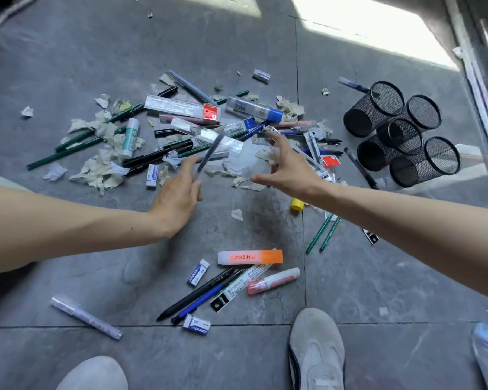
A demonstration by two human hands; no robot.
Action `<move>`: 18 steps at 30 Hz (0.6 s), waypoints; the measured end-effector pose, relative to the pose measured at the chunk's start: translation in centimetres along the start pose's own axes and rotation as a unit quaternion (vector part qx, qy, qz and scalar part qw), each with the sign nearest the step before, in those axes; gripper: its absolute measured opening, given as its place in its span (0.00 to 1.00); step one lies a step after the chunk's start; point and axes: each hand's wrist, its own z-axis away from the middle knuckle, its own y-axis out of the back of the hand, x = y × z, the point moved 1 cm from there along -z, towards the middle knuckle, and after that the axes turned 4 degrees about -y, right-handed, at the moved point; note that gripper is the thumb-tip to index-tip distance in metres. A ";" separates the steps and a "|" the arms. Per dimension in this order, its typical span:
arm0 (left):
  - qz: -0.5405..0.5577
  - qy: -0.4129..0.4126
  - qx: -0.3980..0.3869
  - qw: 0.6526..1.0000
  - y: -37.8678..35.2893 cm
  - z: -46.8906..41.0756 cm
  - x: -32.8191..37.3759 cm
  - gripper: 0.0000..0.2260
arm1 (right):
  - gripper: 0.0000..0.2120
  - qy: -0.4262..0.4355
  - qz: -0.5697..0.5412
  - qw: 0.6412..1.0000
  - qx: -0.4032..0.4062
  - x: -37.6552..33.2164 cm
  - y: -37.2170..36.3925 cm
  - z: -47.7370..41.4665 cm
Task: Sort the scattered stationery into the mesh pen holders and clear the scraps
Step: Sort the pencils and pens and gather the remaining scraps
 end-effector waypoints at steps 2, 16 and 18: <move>-0.009 0.000 -0.001 1.000 0.2 0.3 0.0 0.03 | 0.36 -0.018 -0.003 1.000 -0.009 0.1 0.0 -0.2; -0.111 -0.032 -0.197 0.974 -1.3 3.0 -1.0 0.07 | 0.19 -0.168 -0.239 0.954 -0.068 0.7 -0.1 0.1; -0.098 -0.033 -0.201 0.974 -1.4 3.3 -0.6 0.06 | 0.18 -0.197 -0.288 0.933 -0.091 0.4 -0.2 0.2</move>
